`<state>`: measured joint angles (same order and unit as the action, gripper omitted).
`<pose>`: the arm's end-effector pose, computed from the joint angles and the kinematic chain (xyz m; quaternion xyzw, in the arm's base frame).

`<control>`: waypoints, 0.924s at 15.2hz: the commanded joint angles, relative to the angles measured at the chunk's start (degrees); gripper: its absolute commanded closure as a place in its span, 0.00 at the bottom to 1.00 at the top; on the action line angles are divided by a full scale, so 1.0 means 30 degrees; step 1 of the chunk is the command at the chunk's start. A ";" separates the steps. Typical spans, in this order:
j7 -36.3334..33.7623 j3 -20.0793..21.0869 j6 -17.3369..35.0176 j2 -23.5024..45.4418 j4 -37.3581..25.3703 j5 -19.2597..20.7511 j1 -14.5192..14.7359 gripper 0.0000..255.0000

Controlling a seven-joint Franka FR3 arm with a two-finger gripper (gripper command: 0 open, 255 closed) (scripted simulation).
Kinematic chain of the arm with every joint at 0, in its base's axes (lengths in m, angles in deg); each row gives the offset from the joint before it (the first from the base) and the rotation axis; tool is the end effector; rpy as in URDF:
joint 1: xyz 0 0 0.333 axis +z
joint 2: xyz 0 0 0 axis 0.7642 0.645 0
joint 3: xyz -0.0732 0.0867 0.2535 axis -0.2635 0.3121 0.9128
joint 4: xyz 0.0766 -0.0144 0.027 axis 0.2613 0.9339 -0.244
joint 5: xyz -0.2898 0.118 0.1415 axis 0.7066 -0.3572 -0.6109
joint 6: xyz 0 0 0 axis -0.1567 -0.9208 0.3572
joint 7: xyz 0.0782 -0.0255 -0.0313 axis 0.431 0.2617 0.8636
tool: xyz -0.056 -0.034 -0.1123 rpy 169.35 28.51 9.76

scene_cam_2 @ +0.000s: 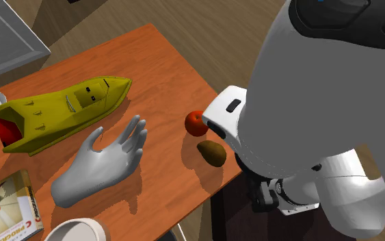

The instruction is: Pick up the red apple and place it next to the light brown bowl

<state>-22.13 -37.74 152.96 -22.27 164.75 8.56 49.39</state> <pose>0.2592 -0.0076 0.5450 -0.9983 -0.0268 0.0497 0.0118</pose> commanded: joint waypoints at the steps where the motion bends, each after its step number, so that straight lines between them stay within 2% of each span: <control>1: 0.0000 0.0000 0.0000 0.0000 0.0000 0.0000 0.0000 0.00; 7: 0.5275 -0.3195 0.1593 0.1217 0.0789 0.2058 0.0272 0.00; 14: 1.1346 -0.6812 0.3918 0.4437 0.0255 0.3744 0.0838 0.00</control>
<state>8.69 -56.39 163.46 -10.84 166.01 19.07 51.63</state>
